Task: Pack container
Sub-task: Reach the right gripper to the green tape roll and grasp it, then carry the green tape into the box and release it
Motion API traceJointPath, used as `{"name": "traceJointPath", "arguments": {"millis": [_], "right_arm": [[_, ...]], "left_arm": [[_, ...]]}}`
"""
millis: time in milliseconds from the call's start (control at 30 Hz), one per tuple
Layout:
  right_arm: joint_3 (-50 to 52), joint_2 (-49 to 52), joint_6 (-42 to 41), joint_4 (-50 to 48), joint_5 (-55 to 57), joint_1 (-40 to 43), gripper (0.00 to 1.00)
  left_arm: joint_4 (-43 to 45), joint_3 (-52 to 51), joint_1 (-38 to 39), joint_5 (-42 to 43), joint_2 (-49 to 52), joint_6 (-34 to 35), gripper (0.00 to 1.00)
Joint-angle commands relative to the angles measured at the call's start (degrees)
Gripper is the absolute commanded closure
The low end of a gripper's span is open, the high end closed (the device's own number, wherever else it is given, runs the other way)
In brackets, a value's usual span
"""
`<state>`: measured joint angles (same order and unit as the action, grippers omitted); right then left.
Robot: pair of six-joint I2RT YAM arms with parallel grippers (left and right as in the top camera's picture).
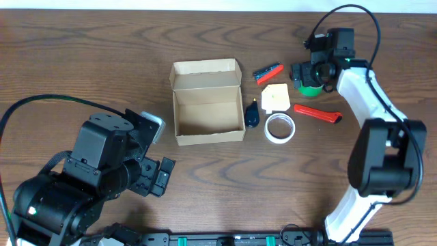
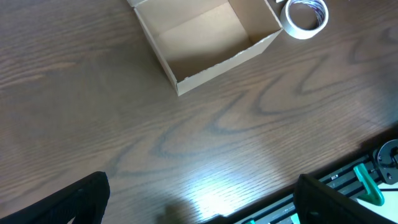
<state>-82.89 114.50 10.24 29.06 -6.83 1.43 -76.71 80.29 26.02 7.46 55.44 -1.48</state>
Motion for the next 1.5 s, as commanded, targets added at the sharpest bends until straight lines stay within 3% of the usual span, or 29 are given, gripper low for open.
{"name": "traceJointPath", "arguments": {"millis": [0, 200, 367, 467, 600, 900, 1233, 1467], "right_arm": [[-2.69, 4.15, 1.86, 0.02, 0.17, 0.42, 0.05], [-3.58, 8.57, 1.86, -1.88, 0.15, 0.42, 0.14], [-3.58, 9.38, 2.34, -4.61, 0.2, 0.39, 0.46], [-3.61, 9.38, 2.29, -6.47, 0.17, 0.42, 0.73], [-4.39, 9.35, 2.27, -6.56, 0.17, 0.42, 0.97], [-20.83, 8.48, 2.25, 11.43, 0.15, -3.34, 0.99], [-43.06, 8.33, 2.01, 32.89, -1.86, -17.25, 0.99], [-45.59, 8.24, -10.29, 39.85, -7.58, -27.28, 0.99]], "left_arm": [[-0.2, 0.55, -0.11, -0.42, -0.07, 0.39, 0.05], [-0.2, 0.55, -0.11, -0.42, -0.07, 0.39, 0.05], [-0.2, 0.55, -0.11, -0.42, -0.07, 0.39, 0.05], [-0.2, 0.55, -0.11, -0.42, -0.07, 0.39, 0.05], [-0.2, 0.55, -0.11, -0.42, -0.07, 0.39, 0.05], [-0.2, 0.55, -0.11, -0.42, -0.07, 0.39, 0.05], [-0.2, 0.55, -0.11, -0.42, -0.07, 0.39, 0.05], [-0.2, 0.55, -0.11, -0.42, -0.07, 0.39, 0.05]]}}
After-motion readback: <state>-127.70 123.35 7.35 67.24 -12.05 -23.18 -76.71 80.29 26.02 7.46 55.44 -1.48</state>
